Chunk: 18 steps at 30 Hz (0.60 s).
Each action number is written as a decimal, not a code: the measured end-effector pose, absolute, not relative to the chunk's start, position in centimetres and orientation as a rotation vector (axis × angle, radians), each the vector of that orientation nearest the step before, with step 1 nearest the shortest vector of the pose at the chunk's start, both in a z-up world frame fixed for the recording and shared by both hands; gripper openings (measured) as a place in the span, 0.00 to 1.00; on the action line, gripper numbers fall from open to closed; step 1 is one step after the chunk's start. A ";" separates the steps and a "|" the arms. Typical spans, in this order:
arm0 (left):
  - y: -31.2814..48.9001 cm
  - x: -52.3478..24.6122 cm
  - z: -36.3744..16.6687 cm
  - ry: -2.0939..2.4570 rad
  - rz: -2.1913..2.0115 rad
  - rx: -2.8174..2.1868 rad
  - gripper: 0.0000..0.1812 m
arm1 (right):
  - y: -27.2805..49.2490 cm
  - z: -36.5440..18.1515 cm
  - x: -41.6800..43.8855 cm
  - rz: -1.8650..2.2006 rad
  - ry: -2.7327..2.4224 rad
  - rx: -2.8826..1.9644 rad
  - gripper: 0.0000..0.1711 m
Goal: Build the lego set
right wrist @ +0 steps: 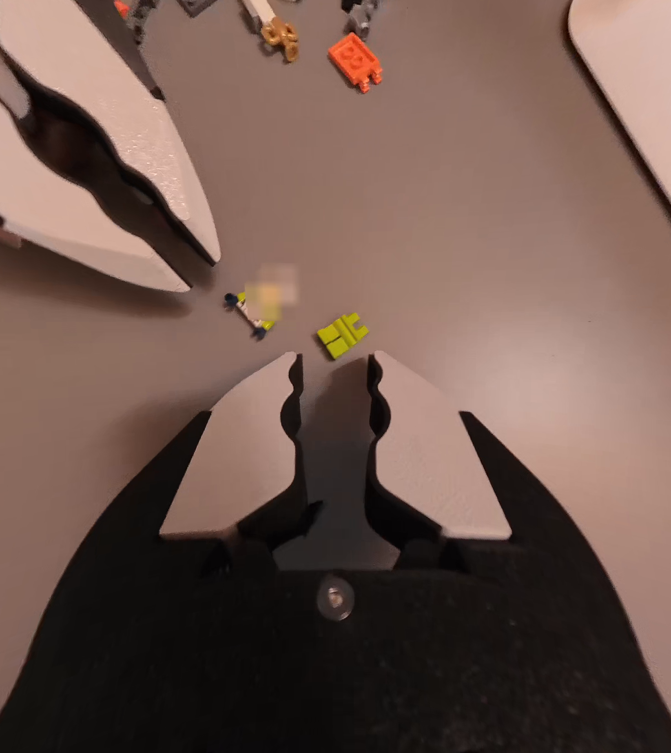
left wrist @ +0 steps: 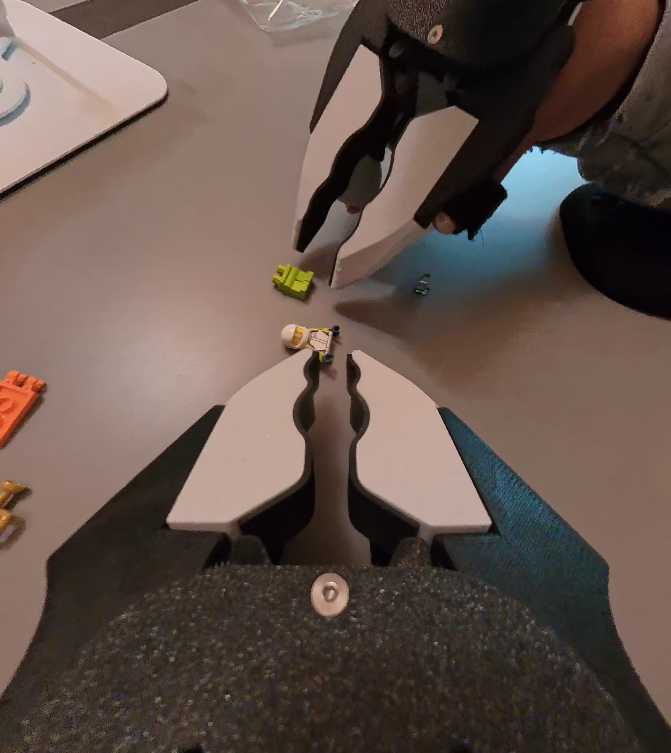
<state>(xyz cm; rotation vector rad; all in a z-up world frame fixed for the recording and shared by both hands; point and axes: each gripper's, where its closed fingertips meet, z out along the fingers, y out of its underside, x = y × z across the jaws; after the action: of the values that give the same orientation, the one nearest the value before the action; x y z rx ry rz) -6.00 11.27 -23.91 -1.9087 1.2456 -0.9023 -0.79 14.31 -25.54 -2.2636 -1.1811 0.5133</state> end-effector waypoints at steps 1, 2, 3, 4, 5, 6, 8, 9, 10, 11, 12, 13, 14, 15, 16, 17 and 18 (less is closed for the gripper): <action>11.5 -6.1 -23.9 1.230 -0.903 -1.919 0.07 | 14.6 -25.7 -0.9 0.496 -1.171 -2.279 0.19; 11.7 -6.2 -23.9 1.213 -0.907 -1.927 0.07 | 14.8 -25.8 -1.1 0.488 -1.165 -2.290 0.20; 11.9 -6.2 -23.9 1.199 -0.913 -1.932 0.07 | 14.9 -25.9 -1.3 0.489 -1.157 -2.299 0.21; 12.0 -6.2 -23.8 1.187 -0.915 -1.936 0.07 | 15.0 -25.9 -1.6 0.492 -1.151 -2.303 0.21; 12.2 -6.3 -23.8 1.181 -0.915 -1.938 0.07 | 15.0 -26.0 -1.8 0.491 -1.153 -2.310 0.21; 12.2 -6.3 -23.8 1.178 -0.915 -1.940 0.07 | 15.0 -26.2 -1.9 0.477 -1.164 -2.318 0.20; 12.3 -6.3 -23.8 1.176 -0.914 -1.943 0.07 | 15.2 -26.4 -1.9 0.434 -1.208 -2.311 0.14; 12.3 -6.3 -23.9 1.176 -0.913 -1.942 0.07 | 15.1 -26.4 -2.0 0.433 -1.249 -2.295 0.14; 12.3 -6.3 -23.8 1.177 -0.910 -1.941 0.07 | 14.7 -26.4 -2.2 0.447 -1.316 -2.268 0.14; 12.3 -6.3 -23.9 1.178 -0.909 -1.941 0.07 | 14.3 -26.4 -2.3 0.457 -1.411 -2.224 0.14; 12.3 -6.3 -23.9 1.179 -0.909 -1.943 0.07 | 13.9 -26.4 -2.2 0.442 -1.527 -2.159 0.14; 12.3 -6.3 -23.9 1.179 -0.912 -1.948 0.07 | 13.5 -26.4 -2.0 0.414 -1.663 -2.070 0.14; 12.3 -6.2 -24.0 1.179 -0.916 -1.955 0.07 | 12.7 -26.3 -1.8 0.406 -1.818 -1.956 0.14; 12.4 -6.2 -24.1 1.179 -0.920 -1.962 0.07 | 12.0 -26.3 -1.7 0.407 -1.937 -1.856 0.14; 12.5 -6.1 -24.1 1.178 -0.922 -1.966 0.07 | 11.4 -26.2 -1.6 0.417 -2.021 -1.800 0.14; 12.6 -6.1 -24.1 1.181 -0.923 -1.968 0.07 | 10.9 -26.3 -1.5 0.425 -2.080 -1.778 0.14; 12.6 -6.1 -24.2 1.189 -0.925 -1.974 0.08 | 10.8 -26.4 -1.4 0.422 -2.112 -1.766 0.14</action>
<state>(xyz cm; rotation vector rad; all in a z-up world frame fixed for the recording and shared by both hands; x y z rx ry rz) -6.07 12.59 -24.24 -1.9742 1.1888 -0.9247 -1.44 10.79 -26.36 -1.7662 -2.1116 0.4222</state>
